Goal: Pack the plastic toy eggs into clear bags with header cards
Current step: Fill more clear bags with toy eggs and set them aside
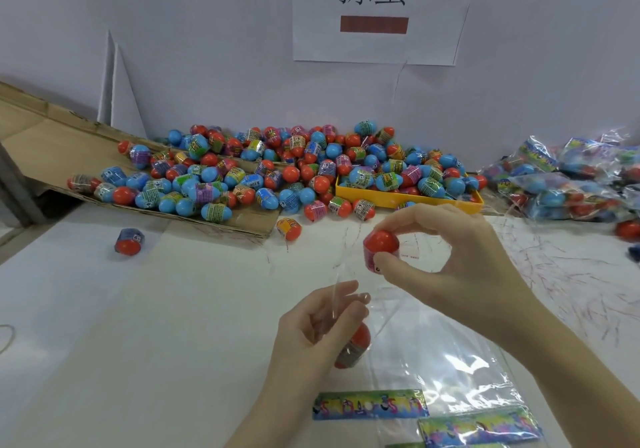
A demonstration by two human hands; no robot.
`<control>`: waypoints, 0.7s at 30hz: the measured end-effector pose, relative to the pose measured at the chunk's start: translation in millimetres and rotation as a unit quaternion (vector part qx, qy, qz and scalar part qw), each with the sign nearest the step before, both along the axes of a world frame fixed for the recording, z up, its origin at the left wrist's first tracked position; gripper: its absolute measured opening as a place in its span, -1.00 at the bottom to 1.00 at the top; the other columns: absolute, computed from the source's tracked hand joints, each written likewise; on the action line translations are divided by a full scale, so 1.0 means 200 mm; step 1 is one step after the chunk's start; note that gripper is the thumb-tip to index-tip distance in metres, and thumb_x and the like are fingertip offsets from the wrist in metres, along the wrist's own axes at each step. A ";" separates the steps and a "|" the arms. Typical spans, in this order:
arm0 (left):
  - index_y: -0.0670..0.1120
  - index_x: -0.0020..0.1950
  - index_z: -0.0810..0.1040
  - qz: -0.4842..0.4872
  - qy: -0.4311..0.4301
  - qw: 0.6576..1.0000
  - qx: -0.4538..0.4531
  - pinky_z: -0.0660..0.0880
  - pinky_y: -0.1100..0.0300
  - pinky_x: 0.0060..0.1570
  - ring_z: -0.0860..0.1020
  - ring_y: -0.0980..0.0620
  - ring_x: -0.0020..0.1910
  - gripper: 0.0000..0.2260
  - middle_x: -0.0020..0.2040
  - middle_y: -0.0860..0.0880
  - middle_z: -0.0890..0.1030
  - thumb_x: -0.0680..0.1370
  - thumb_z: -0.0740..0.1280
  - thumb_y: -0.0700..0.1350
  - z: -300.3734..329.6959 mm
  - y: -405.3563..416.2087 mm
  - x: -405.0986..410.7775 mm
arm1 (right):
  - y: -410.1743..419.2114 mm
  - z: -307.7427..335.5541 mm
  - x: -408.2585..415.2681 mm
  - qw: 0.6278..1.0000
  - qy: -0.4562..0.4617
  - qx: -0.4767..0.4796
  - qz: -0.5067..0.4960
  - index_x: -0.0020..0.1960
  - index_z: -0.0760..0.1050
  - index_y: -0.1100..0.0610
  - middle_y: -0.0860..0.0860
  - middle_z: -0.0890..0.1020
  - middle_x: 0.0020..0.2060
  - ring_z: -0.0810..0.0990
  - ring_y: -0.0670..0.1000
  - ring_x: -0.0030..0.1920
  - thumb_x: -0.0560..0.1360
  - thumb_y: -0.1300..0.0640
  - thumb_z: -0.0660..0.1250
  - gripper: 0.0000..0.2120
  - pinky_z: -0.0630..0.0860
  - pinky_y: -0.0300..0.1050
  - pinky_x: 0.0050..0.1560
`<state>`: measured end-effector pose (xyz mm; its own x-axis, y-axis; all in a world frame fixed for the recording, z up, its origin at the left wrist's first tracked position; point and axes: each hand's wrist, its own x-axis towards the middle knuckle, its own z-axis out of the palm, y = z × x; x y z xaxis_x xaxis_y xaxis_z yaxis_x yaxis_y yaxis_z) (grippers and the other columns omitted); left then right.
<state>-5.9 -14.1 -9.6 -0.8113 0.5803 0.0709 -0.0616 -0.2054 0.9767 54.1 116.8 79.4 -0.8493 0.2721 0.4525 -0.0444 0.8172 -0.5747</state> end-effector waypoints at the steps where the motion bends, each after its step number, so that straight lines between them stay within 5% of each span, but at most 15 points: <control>1: 0.01 -0.02 0.61 0.001 0.001 1.000 0.002 0.53 0.38 -0.17 0.65 0.14 -0.11 -0.58 -0.12 0.08 0.70 0.17 0.38 0.14 0.00 0.00 0.00 | 0.01 0.00 0.00 1.000 -0.013 0.016 -0.007 -0.14 0.54 -0.11 -0.27 0.56 -0.17 0.47 -0.08 0.00 0.24 -0.15 0.31 -0.77 0.31 0.08 0.14; 6: 0.00 -0.01 0.61 0.005 0.004 1.000 0.009 0.53 0.38 -0.15 0.66 0.12 -0.10 -0.58 -0.12 0.07 0.70 0.20 0.36 0.14 0.00 0.00 0.00 | 0.05 -0.01 0.01 0.991 -0.082 0.104 0.010 -0.07 0.46 -0.23 -0.35 0.48 -0.18 0.35 -0.18 -0.02 0.30 -0.13 0.29 -0.80 0.12 -0.12 -0.06; 10: -0.03 0.01 0.62 0.003 0.008 1.000 0.009 0.53 0.38 -0.17 0.65 0.09 -0.10 -0.59 -0.13 0.02 0.70 0.25 0.33 0.12 0.00 0.00 0.00 | 0.08 -0.01 0.03 0.979 -0.129 0.148 0.060 0.01 0.48 -0.27 -0.36 0.52 -0.18 0.30 -0.21 -0.02 0.40 -0.03 0.34 -0.78 0.12 -0.09 -0.05; 13: -0.04 0.00 0.62 0.002 0.001 1.000 0.010 0.51 0.41 -0.21 0.65 0.11 -0.10 -0.66 -0.14 0.01 0.70 0.29 0.32 0.05 0.00 0.00 0.00 | 0.09 0.00 0.02 0.963 -0.176 0.189 0.078 0.03 0.52 -0.22 -0.37 0.52 -0.10 0.25 -0.20 0.04 0.44 -0.14 0.25 -0.82 0.10 -0.09 -0.01; 18: -0.01 -0.05 0.62 0.004 -0.003 1.000 0.004 0.49 0.46 -0.25 0.64 0.22 -0.18 -0.75 -0.20 0.10 0.70 0.36 0.26 0.02 0.00 0.01 0.01 | 0.10 -0.03 0.00 0.937 -0.229 0.253 0.080 0.01 0.51 -0.19 -0.38 0.36 0.02 0.15 -0.19 0.17 0.30 -0.42 -0.27 -0.32 0.00 -0.11 0.02; 21: -0.02 -0.01 0.61 -0.005 -0.003 1.000 -0.008 0.52 0.41 -0.20 0.65 0.17 -0.15 -0.71 -0.16 0.07 0.70 0.38 0.24 0.05 -0.01 0.01 0.00 | 0.08 -0.08 0.00 0.929 -0.237 0.273 0.086 0.03 0.49 -0.19 -0.30 0.32 0.16 0.07 -0.18 0.21 0.30 -0.52 -0.18 -0.33 -0.03 -0.11 0.06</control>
